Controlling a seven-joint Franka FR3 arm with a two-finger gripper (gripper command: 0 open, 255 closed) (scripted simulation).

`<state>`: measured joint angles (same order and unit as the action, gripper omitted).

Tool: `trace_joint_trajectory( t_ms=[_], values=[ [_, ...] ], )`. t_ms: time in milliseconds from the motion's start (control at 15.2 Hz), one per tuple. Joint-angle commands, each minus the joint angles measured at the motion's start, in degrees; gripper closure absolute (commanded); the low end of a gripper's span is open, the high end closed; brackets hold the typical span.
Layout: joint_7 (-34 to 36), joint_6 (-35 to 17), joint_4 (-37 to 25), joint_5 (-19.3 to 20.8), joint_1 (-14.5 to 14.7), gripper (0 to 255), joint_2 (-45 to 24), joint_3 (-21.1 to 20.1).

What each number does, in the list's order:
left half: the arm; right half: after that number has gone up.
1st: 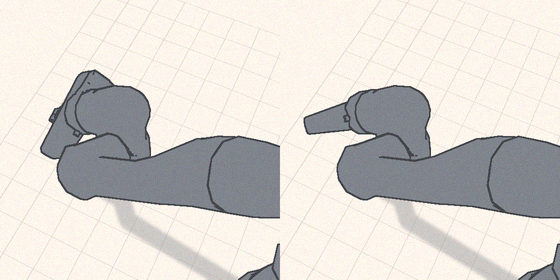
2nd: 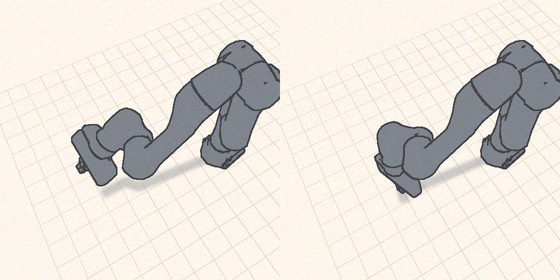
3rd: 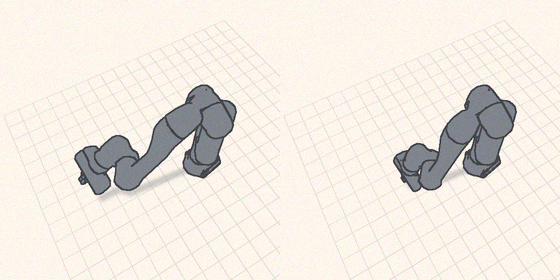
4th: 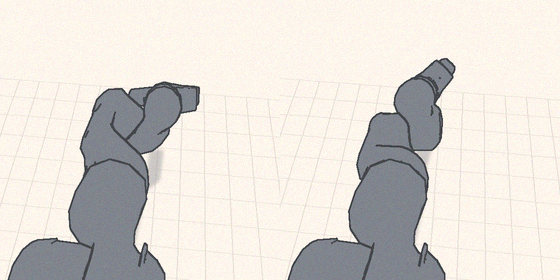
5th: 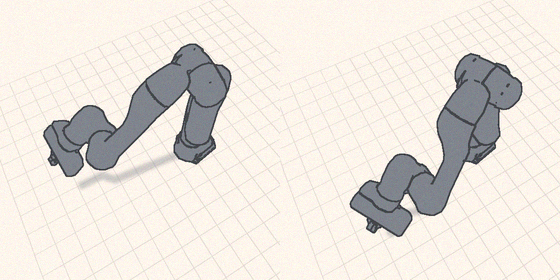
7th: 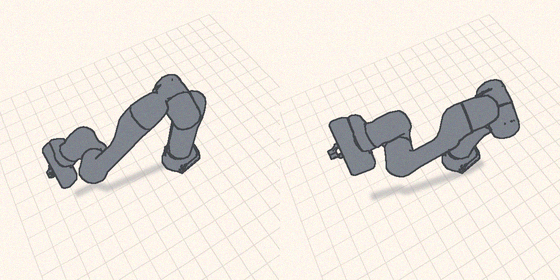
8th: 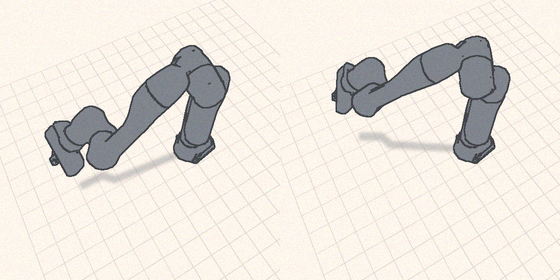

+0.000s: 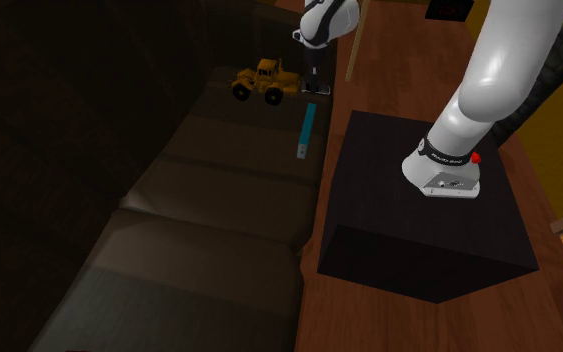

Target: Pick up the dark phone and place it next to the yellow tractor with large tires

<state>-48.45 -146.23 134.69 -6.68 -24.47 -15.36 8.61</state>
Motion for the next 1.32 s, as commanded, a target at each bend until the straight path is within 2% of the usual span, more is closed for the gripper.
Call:
trace_joint_trajectory(
  t_ms=[0,330,792,858,1188,1254],
  values=[
    [-0.40,-1.36,-0.09,-0.52,-0.17,255,-1.45,-0.24],
    [-1.39,-4.64,-0.50,-1.81,-0.68,255,-5.19,-1.00],
    [-1.38,-4.64,-0.50,-1.81,-0.69,255,-5.19,-1.01],
    [-1.38,-4.64,-0.50,-1.81,-0.69,0,-5.19,-1.01],
    [-1.38,-4.64,-0.50,-1.81,-0.69,0,-5.19,-1.01],
    [-0.93,-2.94,-0.41,-1.18,-0.43,0,-3.38,-0.58]
  ],
)
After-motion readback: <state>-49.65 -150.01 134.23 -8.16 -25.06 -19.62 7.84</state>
